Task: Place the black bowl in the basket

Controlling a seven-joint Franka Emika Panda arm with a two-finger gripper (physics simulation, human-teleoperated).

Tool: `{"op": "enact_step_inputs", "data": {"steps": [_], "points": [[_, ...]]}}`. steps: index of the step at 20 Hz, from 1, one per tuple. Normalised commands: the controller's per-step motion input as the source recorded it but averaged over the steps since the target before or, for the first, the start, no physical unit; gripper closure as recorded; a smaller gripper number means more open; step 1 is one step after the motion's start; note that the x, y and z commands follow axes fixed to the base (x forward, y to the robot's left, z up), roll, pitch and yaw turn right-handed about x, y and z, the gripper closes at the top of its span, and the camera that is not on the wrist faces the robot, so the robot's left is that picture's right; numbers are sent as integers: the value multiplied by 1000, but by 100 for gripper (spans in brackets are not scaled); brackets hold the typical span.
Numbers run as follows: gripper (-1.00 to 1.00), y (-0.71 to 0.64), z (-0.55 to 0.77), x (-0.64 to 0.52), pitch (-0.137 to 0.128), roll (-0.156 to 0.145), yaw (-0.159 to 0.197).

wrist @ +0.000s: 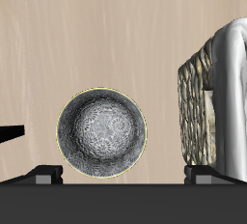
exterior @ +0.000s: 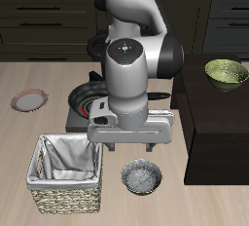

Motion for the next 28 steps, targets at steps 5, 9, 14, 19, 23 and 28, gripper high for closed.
{"op": "enact_step_inputs", "data": {"steps": [5,9,14,19,23,28], "points": [[-100,32,-314,-16,42,-3,16],[-100,-38,-132,5,15,-5,6],[-100,65,-75,-45,12,12,9],[-100,89,-10,-43,5,15,8],[-100,89,-20,-37,3,7,8],[-100,150,-39,-52,7,25,12]]}}
